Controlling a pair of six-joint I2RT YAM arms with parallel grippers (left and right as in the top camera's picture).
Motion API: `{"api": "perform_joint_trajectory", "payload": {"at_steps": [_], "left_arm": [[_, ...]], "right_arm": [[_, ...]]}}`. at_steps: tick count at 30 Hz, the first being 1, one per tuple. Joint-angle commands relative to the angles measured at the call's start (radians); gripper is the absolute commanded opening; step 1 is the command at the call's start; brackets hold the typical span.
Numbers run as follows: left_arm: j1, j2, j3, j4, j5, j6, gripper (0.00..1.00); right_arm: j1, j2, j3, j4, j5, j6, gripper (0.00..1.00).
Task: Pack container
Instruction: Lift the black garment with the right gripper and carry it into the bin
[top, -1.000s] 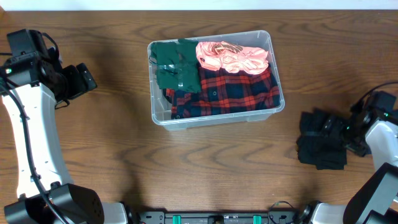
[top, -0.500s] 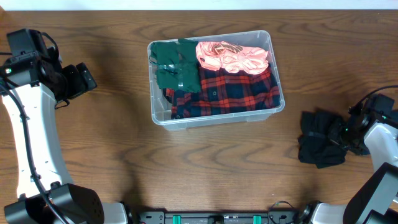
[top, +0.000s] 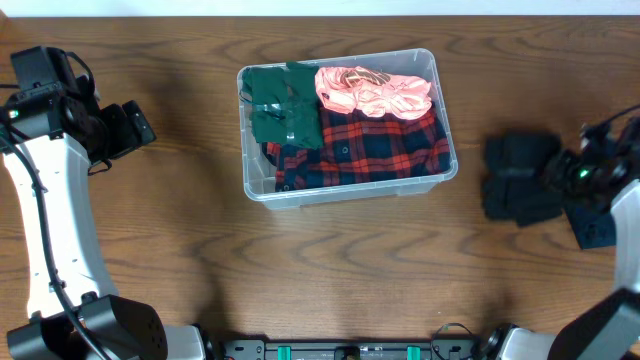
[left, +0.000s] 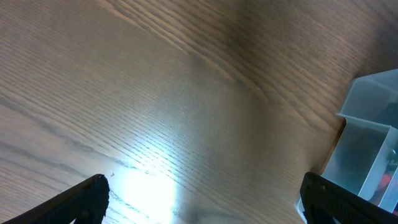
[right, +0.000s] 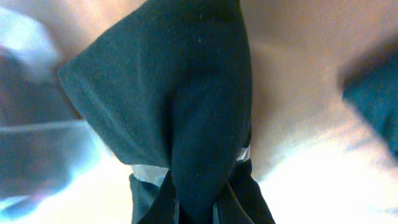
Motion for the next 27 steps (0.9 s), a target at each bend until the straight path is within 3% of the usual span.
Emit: {"api": "perform_joint_trajectory", "payload": {"at_steps": [1, 15, 21, 27], "left_arm": [[0.003, 0.006, -0.008, -0.002, -0.001, -0.002, 0.98], [0.003, 0.006, -0.008, -0.002, -0.001, -0.002, 0.98], [0.003, 0.006, -0.008, -0.002, 0.000, -0.002, 0.98], [0.003, 0.006, -0.008, -0.003, 0.000, -0.002, 0.98]], "right_arm": [[0.000, -0.061, 0.110, -0.037, -0.108, 0.002, 0.01], [0.171, -0.188, 0.199, -0.052, -0.264, -0.035, 0.01], [0.304, -0.186, 0.199, 0.102, -0.316, 0.098, 0.01], [0.502, -0.164, 0.199, 0.315, -0.220, 0.216, 0.01]]}}
